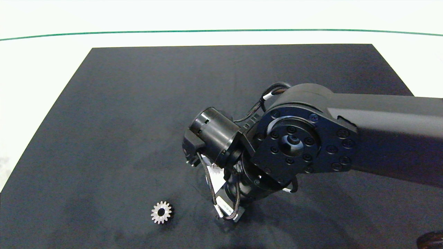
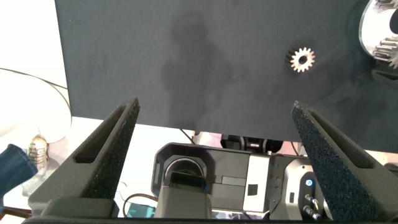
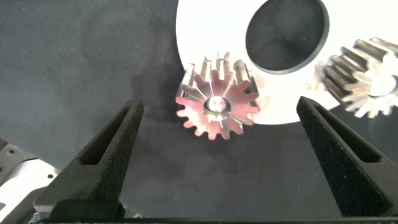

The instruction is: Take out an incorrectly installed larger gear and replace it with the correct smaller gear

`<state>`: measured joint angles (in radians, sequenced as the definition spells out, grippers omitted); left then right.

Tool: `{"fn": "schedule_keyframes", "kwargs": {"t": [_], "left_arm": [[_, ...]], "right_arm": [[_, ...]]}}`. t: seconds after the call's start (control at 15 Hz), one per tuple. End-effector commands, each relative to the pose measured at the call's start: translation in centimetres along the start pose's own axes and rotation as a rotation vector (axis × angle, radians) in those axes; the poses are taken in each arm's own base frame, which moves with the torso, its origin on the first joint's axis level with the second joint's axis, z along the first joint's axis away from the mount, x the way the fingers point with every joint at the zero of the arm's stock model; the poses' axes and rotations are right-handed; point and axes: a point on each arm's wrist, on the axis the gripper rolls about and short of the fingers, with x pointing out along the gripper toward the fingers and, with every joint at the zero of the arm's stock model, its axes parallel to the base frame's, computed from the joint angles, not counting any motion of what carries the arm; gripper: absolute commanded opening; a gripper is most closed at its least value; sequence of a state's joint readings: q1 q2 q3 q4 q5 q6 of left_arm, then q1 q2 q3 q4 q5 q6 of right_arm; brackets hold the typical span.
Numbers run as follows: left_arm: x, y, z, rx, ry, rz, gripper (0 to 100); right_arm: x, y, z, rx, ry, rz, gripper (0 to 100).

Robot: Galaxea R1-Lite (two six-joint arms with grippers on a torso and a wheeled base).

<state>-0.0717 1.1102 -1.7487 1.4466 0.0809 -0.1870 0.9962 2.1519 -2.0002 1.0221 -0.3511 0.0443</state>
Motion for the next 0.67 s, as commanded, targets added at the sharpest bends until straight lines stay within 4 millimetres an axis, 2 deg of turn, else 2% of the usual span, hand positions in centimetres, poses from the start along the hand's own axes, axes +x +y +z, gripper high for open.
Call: {"fn": "schedule_keyframes", "kwargs": {"t": [0.07, 0.27, 0.67], "left_arm": [[0.0, 0.0, -0.1, -0.001, 0.006, 0.001, 100], [0.0, 0.0, -0.1, 0.001, 0.007, 0.003, 100], [0.0, 0.0, -0.2, 0.009, 0.008, 0.003, 100]], "right_arm": [[0.9, 0.2, 0.0, -0.004, 0.021, -0.003, 96], [1.8, 0.6, 0.3, -0.005, 0.019, -0.003, 90], [1.8, 0.4, 0.3, -0.004, 0.024, -0.006, 78]]}}
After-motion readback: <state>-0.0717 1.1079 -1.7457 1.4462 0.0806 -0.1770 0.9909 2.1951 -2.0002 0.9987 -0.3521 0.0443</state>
